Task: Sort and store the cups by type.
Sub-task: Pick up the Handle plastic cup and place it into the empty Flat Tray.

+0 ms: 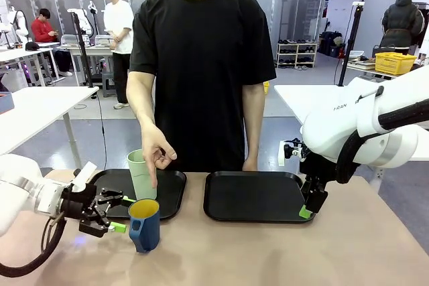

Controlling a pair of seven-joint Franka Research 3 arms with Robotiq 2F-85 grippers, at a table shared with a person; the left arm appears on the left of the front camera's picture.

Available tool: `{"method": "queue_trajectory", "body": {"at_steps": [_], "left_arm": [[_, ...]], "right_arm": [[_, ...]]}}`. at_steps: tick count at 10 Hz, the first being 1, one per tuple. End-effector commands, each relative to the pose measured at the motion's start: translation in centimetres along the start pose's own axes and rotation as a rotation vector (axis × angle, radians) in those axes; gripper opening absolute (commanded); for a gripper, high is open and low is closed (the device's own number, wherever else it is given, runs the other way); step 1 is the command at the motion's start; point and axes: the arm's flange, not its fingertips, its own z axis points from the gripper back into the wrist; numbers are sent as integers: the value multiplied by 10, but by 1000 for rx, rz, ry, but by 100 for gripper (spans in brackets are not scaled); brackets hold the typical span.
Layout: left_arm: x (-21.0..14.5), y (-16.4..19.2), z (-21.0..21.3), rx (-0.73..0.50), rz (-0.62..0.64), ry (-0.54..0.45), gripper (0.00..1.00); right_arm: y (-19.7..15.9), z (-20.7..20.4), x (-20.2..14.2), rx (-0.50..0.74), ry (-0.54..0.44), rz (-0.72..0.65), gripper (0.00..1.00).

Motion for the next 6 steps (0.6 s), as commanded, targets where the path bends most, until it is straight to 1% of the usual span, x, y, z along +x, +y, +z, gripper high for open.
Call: {"method": "queue_trajectory", "body": {"at_steps": [1,6], "left_arm": [[-2,8,-10,40,8,8,100],[-6,7,-25,21,11,-2,100]], "right_arm": [[2,1,-3,-7,3,8,100],[2,1,-3,-7,3,8,100]]}}
